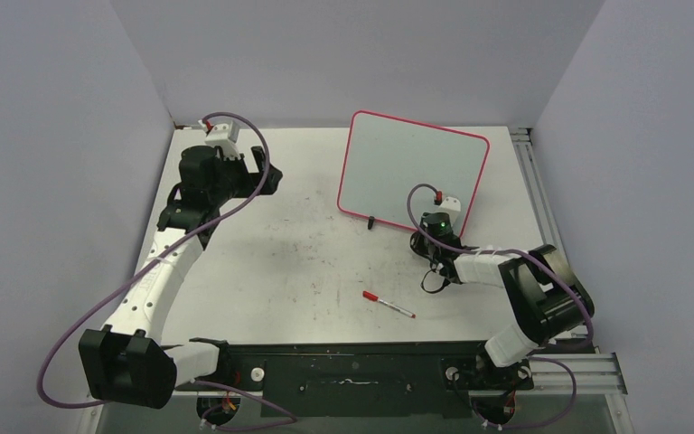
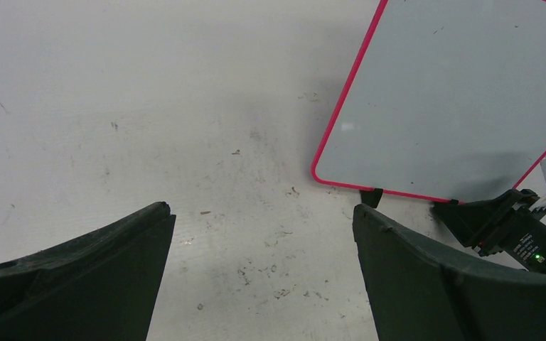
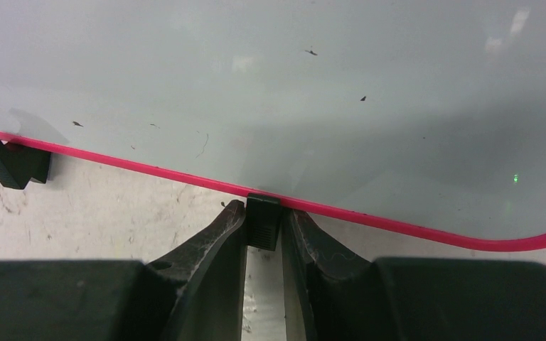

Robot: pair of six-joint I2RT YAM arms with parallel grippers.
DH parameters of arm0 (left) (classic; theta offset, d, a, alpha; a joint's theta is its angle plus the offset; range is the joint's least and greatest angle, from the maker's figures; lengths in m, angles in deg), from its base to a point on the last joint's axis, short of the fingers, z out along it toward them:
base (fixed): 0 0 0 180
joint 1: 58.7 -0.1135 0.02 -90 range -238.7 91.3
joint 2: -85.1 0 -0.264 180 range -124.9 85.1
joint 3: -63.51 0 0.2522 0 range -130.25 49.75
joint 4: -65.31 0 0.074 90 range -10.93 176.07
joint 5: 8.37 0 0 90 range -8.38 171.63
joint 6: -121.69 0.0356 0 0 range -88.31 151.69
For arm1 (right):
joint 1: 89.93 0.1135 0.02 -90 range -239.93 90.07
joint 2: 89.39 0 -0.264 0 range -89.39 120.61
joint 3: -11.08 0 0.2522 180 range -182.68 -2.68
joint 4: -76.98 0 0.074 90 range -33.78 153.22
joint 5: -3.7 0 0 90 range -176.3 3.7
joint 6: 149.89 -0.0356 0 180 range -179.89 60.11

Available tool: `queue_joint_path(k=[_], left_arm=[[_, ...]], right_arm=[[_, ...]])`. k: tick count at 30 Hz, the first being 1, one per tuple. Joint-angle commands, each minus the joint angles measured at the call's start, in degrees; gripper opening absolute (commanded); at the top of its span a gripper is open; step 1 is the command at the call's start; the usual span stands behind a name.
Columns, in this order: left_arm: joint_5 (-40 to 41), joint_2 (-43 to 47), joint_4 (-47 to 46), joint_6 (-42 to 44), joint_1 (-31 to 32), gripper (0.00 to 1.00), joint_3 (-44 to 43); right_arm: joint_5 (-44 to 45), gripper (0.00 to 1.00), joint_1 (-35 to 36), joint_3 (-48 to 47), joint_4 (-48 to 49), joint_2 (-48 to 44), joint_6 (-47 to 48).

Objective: Write a sentence on the whiteboard
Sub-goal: Move the whiteboard stand to the center of the board.

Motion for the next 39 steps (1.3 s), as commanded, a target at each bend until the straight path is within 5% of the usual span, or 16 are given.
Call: queue_joint_path(k=[1,9,13,19,35,39], left_arm=[[0.8,0.0,-1.7,2.2,2.9,0.96,0.0],[-1.8,1.1,-3.0,3.9,5.9,0.96,0.9],[-1.1,2.8,-4.1,7.3,8.4,0.96,2.6],[0.5,4.2,-5.0,14.1,15.3,0.96,4.9],[-12.0,-1.5,-9.0,30.4,35.3,1.0,12.6],[-12.1,-8.3,-8.3,31.2,38.8,0.86,10.8]], right_arm=[[-5.2,0.05,1.3,2.0,-0.6,-4.2,1.5],[-4.9,0.07,1.3,3.5,-1.2,-5.4,1.6],[-5.1,0.36,1.3,3.7,-1.3,-6.3,1.1],[-4.5,0.66,1.3,4.2,-2.9,-8.9,1.0],[-3.3,0.86,0.8,3.1,-25.2,-37.2,-1.3],[-0.6,0.87,0.5,2.6,-29.3,-44.2,-1.6]])
